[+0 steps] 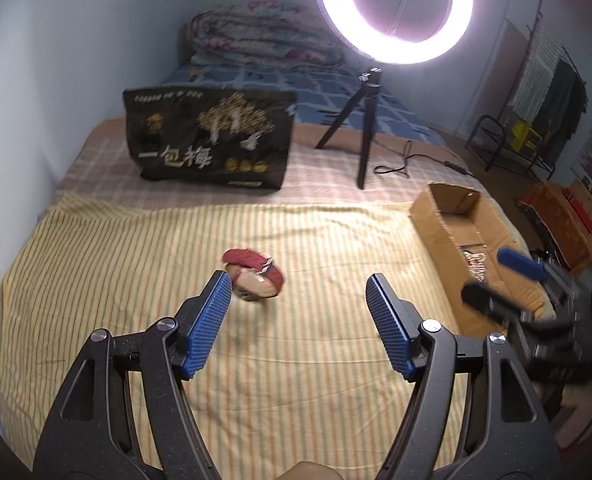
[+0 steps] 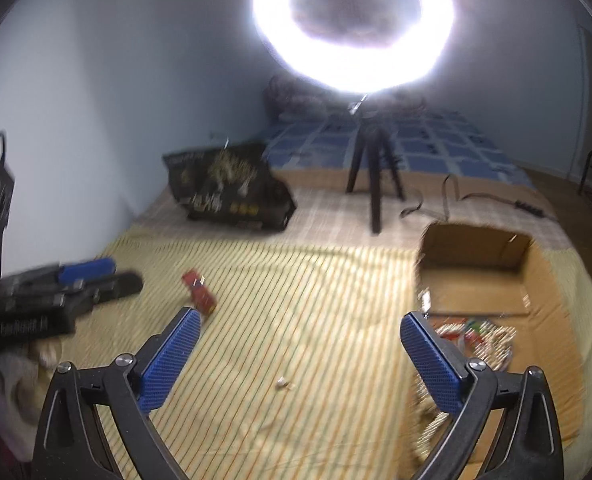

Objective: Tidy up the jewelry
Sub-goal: 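Move both open tools back over the bed toward the watch and earring, then grasp the second pearl earring with the right tool while the left tool grasps the red-strap watch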

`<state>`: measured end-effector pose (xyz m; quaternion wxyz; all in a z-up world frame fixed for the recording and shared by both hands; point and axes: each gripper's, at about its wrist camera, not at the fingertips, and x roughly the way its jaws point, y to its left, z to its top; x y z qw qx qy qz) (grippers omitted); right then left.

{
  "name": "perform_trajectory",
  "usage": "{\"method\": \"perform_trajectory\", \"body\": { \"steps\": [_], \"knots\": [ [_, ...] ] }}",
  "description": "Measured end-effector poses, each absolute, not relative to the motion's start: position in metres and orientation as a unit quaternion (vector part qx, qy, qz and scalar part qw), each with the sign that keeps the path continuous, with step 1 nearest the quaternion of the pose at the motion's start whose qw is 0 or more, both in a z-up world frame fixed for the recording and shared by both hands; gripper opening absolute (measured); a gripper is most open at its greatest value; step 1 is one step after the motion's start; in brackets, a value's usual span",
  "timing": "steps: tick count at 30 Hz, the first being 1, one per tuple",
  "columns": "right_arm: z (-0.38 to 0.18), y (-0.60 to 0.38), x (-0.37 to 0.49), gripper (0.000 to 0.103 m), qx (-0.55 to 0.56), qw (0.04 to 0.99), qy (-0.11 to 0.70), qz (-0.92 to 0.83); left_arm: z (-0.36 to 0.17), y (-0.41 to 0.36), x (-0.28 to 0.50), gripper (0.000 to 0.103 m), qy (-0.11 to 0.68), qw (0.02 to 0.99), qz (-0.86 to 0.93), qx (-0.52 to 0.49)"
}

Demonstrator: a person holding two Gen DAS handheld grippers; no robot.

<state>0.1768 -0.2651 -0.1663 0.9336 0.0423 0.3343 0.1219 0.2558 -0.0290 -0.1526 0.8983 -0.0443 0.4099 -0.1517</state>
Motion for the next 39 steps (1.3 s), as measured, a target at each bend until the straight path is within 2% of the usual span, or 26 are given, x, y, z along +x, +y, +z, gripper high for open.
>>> {"method": "perform_trajectory", "body": {
  "steps": [11,18,23,30,34,39],
  "knots": [
    [-0.231,-0.238,0.177,0.082,0.030,0.906,0.405,0.119,-0.199,0.001,0.284,0.072,0.457,0.874,-0.136,-0.093],
    [-0.249,-0.233,0.183,0.077,0.016,0.900,0.419,0.116,-0.219,-0.007,0.298,0.072,0.476,0.861,-0.143,-0.105],
    [-0.259,-0.234,0.190,0.066,0.020,0.895,0.429,0.120,-0.228,-0.015,0.307,0.072,0.483,0.856,-0.147,-0.114],
    [-0.264,-0.229,0.196,0.058,0.017,0.893,0.433,0.123,-0.237,-0.017,0.315,0.072,0.489,0.851,-0.144,-0.122],
    [-0.266,-0.228,0.199,0.045,0.016,0.893,0.433,0.120,-0.240,-0.014,0.319,0.072,0.491,0.850,-0.140,-0.132],
    [-0.268,-0.226,0.199,0.034,0.007,0.895,0.431,0.120,-0.243,-0.012,0.323,0.072,0.495,0.846,-0.138,-0.142]
  ]
}}
